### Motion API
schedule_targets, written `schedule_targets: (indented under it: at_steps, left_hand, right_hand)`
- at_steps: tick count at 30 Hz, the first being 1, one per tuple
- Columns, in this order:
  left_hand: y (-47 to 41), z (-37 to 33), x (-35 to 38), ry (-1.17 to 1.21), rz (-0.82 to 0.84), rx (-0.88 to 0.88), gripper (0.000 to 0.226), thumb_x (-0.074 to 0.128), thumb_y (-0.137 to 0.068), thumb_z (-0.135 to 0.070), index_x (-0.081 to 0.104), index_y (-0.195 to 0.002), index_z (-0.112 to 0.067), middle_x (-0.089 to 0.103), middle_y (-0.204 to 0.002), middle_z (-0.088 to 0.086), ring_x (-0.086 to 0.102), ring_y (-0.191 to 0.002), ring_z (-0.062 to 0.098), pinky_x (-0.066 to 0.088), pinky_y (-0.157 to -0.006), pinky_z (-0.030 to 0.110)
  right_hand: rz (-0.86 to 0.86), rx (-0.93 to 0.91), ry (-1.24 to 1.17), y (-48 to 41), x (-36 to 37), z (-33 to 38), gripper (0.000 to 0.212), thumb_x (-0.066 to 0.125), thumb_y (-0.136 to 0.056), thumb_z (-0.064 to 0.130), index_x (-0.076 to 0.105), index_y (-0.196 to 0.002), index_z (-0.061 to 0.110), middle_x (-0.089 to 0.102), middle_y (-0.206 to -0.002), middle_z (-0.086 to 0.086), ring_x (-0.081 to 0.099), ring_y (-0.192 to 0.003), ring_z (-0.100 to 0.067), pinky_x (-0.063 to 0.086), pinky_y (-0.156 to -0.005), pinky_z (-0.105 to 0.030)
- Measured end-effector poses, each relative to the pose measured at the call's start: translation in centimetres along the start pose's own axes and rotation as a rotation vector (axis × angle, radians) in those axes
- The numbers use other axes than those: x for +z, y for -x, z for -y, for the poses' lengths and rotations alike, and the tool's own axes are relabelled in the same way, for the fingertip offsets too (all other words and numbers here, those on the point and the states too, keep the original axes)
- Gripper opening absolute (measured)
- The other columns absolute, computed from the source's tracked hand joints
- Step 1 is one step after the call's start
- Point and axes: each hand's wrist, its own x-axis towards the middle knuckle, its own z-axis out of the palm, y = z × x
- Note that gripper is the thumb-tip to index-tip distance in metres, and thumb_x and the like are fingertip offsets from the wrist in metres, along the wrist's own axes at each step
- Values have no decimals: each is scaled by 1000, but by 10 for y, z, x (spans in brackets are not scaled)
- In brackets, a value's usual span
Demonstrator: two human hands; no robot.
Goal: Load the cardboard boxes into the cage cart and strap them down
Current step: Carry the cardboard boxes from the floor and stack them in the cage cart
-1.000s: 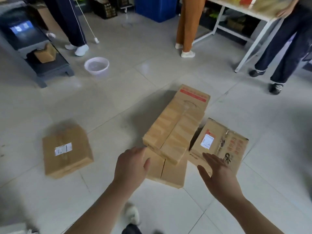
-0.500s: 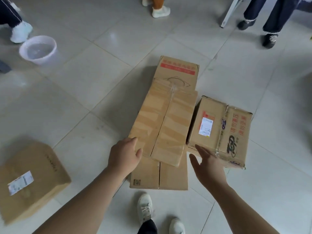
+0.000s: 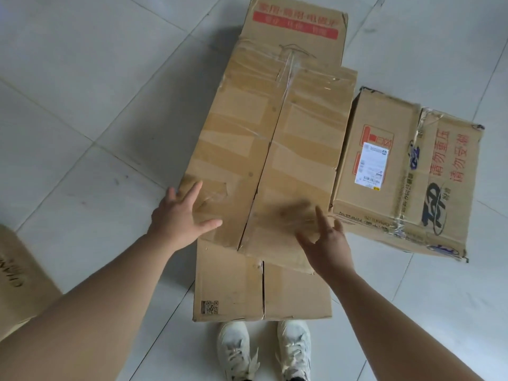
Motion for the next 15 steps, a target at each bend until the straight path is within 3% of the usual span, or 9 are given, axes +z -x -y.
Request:
schedule_targets:
  at_steps: [3,7,9,11,15]
  left_hand:
    - [-23,5,15,184,5,-50,117,65,-59,-78,-12,-143,-51,18,-150,12,38,-131,36,39,-101,47]
    - [-30,2,22,185,-89,-81,127,68,-52,-79,-15,-143,-49,31,-141,14,52,-115,36,45,-87,42]
    - [-24,0,20,174,-107,-75,126,65,-51,-83,-12,-144,-48,34,-141,13,55,-110,36,47,-80,40]
    - [-16,-4,12,173,-129,-78,123,58,-50,-88,-8,-146,-47,35,-141,11,57,-107,35,49,-77,38]
    - [9,-18,-18,222,-174,-99,120,49,-48,-92,7,-148,-43,40,-141,8,55,-112,32,52,-84,41]
  right_hand:
    - [-14,-20,-173,-16,22,-7,90,66,-80,49,9,-149,43,46,-120,-8,54,-97,-23,43,-83,-30]
    - [-96,-30,-295,-21,33,-7,96,73,-75,45,12,-149,43,42,-108,0,46,-77,-2,35,-79,-19]
    - [-134,-30,-313,-18,29,-5,92,74,-75,44,18,-148,42,42,-112,1,46,-80,-2,35,-80,-17]
    - [-186,-35,-300,-15,18,0,86,72,-76,47,24,-147,41,44,-120,-2,49,-95,-12,40,-85,-23]
    - [-241,-18,-230,-6,-21,18,76,66,-76,56,34,-143,40,47,-127,-3,54,-109,-23,47,-88,-34]
